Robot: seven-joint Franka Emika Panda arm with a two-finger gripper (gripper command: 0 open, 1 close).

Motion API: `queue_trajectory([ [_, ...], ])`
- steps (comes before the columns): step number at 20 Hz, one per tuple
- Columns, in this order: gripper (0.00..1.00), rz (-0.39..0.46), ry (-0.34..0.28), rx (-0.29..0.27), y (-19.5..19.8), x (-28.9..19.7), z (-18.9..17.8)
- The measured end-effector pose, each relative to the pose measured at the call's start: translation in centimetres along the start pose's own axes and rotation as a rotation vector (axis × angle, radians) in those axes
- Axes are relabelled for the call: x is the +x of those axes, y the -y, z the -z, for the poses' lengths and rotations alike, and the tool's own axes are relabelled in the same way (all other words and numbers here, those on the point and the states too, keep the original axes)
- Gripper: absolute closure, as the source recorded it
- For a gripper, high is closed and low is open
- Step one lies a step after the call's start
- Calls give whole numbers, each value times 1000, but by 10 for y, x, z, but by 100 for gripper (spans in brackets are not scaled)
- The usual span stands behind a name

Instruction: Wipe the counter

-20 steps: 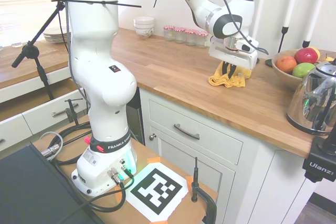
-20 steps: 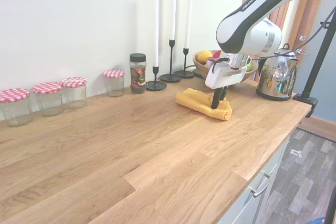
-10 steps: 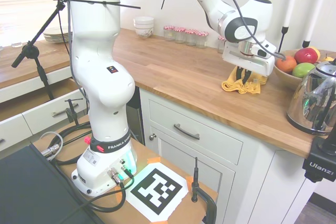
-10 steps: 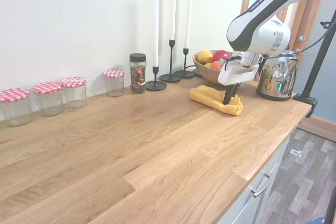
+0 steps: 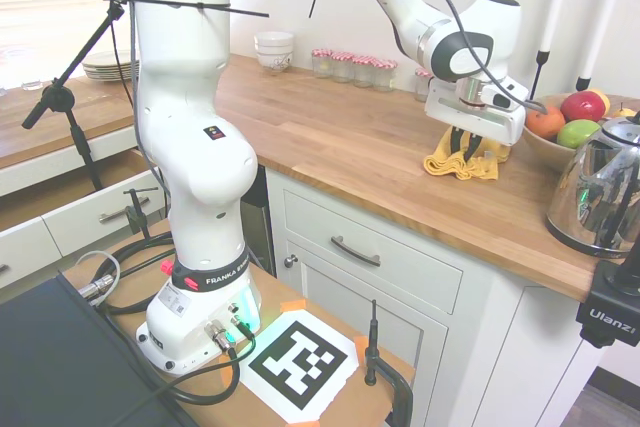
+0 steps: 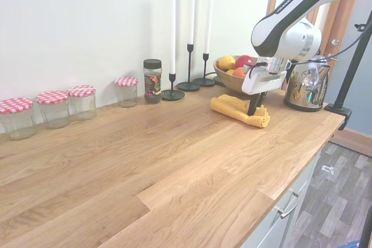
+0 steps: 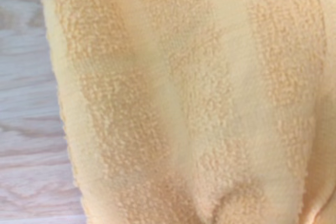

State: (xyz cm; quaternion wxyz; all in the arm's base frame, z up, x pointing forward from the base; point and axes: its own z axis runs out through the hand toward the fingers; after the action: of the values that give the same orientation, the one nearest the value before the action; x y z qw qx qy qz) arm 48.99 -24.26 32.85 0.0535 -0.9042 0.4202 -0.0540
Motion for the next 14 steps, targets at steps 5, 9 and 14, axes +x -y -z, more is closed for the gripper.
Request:
queue_trajectory([
  [5, 0, -8, -5, -3, -6, 1, 3],
  [9, 0, -12, -14, -2, -10, 0, 9],
  [14, 0, -21, -31, 20, -15, -8, 31],
])
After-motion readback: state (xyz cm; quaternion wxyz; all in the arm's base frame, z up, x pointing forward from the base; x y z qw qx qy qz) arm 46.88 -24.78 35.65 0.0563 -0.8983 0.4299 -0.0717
